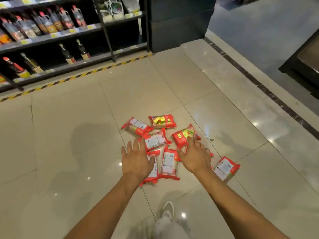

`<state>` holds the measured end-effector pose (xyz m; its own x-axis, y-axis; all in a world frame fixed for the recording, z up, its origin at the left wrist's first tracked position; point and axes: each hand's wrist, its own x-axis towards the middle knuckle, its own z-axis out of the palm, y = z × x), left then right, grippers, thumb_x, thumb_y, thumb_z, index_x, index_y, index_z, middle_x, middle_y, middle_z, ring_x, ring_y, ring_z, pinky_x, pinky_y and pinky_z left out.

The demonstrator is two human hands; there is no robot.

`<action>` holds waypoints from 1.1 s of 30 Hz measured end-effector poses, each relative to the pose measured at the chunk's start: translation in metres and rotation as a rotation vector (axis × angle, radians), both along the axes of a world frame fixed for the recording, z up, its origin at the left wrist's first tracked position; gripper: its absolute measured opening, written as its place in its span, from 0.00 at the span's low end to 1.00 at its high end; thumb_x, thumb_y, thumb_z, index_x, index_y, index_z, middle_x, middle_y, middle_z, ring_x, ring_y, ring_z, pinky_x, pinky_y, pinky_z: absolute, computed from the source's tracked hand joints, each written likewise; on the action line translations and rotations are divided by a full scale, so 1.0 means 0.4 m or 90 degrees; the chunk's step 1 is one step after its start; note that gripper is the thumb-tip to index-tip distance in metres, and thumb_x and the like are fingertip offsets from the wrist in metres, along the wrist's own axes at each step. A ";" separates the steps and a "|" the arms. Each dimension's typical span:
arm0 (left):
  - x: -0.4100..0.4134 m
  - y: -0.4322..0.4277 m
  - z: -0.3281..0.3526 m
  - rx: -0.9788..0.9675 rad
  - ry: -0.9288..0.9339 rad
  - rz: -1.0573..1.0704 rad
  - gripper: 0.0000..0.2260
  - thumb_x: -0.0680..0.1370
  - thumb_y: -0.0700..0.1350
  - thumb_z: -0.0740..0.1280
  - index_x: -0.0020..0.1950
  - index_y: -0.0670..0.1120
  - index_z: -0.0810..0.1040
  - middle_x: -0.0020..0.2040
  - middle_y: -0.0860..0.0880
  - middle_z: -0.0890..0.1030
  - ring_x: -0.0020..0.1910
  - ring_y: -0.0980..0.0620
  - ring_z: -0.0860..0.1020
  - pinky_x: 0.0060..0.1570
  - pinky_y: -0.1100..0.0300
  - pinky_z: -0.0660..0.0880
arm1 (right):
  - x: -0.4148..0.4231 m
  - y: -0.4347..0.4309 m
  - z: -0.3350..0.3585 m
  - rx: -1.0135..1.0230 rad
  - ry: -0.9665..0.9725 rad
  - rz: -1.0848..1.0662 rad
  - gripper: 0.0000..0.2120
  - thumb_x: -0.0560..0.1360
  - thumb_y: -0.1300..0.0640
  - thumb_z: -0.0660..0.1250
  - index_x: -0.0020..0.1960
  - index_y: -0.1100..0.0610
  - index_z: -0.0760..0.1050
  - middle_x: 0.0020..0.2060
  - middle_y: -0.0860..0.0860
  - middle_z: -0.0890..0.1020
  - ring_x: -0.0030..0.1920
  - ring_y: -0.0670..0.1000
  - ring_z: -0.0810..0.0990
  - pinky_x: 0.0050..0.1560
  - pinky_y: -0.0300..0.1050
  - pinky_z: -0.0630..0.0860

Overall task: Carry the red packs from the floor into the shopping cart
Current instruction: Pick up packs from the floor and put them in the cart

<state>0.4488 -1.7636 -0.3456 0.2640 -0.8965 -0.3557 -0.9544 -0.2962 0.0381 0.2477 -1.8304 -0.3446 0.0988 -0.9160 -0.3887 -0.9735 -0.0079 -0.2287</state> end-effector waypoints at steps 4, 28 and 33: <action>0.020 -0.069 -0.165 0.067 0.027 0.032 0.36 0.84 0.64 0.53 0.85 0.47 0.45 0.85 0.43 0.50 0.84 0.39 0.50 0.80 0.40 0.49 | 0.019 -0.056 -0.185 0.072 -0.005 -0.036 0.36 0.79 0.35 0.60 0.80 0.51 0.58 0.74 0.56 0.72 0.74 0.61 0.69 0.73 0.62 0.66; 0.176 -0.238 -1.690 0.236 0.175 0.222 0.45 0.75 0.69 0.68 0.82 0.46 0.54 0.77 0.44 0.65 0.75 0.40 0.66 0.70 0.44 0.66 | 0.027 -0.231 -1.752 0.281 -0.122 -0.343 0.52 0.56 0.28 0.69 0.73 0.50 0.61 0.63 0.58 0.79 0.62 0.63 0.80 0.64 0.60 0.77; 0.207 -0.242 -1.857 0.192 0.437 0.464 0.39 0.66 0.58 0.82 0.69 0.43 0.70 0.60 0.49 0.79 0.57 0.46 0.81 0.53 0.56 0.76 | 0.009 -0.245 -1.860 0.228 -0.277 -0.484 0.46 0.64 0.52 0.85 0.72 0.56 0.61 0.55 0.51 0.80 0.54 0.55 0.80 0.58 0.50 0.76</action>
<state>0.5317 -1.8604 -1.0885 0.3610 -0.4509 -0.8163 -0.3422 -0.8783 0.3338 0.2514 -1.9284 -1.0885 -0.2730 -0.6284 -0.7284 -0.5176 0.7342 -0.4394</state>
